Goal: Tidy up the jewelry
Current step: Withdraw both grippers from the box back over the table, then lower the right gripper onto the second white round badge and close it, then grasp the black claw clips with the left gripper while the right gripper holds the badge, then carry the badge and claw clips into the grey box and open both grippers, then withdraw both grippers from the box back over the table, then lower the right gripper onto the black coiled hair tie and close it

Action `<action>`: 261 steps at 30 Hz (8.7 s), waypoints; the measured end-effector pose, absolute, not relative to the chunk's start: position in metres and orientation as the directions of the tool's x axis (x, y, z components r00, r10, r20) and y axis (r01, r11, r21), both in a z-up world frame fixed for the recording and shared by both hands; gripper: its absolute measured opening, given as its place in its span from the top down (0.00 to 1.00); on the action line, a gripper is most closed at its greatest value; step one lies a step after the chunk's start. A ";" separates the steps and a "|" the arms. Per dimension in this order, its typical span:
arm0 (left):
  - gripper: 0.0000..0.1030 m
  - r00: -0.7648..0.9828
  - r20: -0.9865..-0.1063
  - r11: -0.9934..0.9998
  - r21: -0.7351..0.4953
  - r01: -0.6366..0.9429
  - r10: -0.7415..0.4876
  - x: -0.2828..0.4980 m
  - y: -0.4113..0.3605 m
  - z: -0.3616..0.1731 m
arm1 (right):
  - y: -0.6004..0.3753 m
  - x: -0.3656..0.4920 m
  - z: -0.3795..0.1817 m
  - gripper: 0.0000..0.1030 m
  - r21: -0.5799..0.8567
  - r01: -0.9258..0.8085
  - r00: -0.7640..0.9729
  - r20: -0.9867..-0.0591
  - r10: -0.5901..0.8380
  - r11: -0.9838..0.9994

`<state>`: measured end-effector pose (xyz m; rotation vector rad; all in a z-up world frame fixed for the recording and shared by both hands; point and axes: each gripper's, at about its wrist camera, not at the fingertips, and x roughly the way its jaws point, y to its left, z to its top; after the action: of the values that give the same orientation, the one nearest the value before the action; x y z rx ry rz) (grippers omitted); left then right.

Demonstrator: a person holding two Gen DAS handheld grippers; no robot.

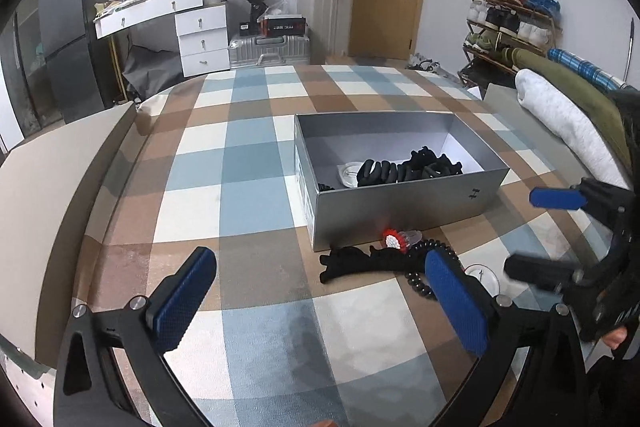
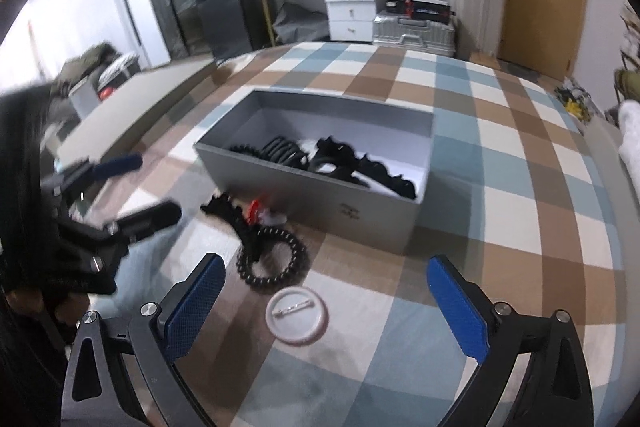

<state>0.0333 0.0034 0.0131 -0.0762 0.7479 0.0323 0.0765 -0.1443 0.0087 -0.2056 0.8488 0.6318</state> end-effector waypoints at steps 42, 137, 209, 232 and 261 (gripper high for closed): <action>0.01 0.707 -0.707 0.997 -0.048 -0.053 0.004 0.033 0.001 0.006 | -0.132 0.079 -0.035 0.22 -0.084 -0.636 0.439 -0.857 0.270 0.767; 0.11 0.819 -0.564 0.993 -0.112 0.048 -0.104 0.040 -0.021 0.034 | -0.184 0.081 0.043 0.60 0.204 -0.570 0.592 -0.569 0.570 0.796; 0.01 0.767 -0.640 0.995 -0.099 -0.028 -0.043 0.050 -0.010 0.028 | -0.179 0.106 0.042 0.04 0.261 -0.481 0.594 -0.605 0.530 0.837; 0.01 0.728 -0.685 0.993 -0.072 -0.094 0.019 0.038 0.009 0.008 | -0.122 0.078 -0.007 0.13 -0.011 -0.596 0.525 -0.761 0.380 0.803; 0.01 0.718 -0.696 0.993 -0.070 -0.097 0.021 0.039 0.011 0.005 | -0.101 0.088 -0.034 0.72 -0.021 -0.575 0.503 -0.797 0.333 0.818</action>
<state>0.0389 0.0111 0.0052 -0.1038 0.7682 0.0653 0.0879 -0.1009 -0.0339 -0.3008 0.8870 0.5580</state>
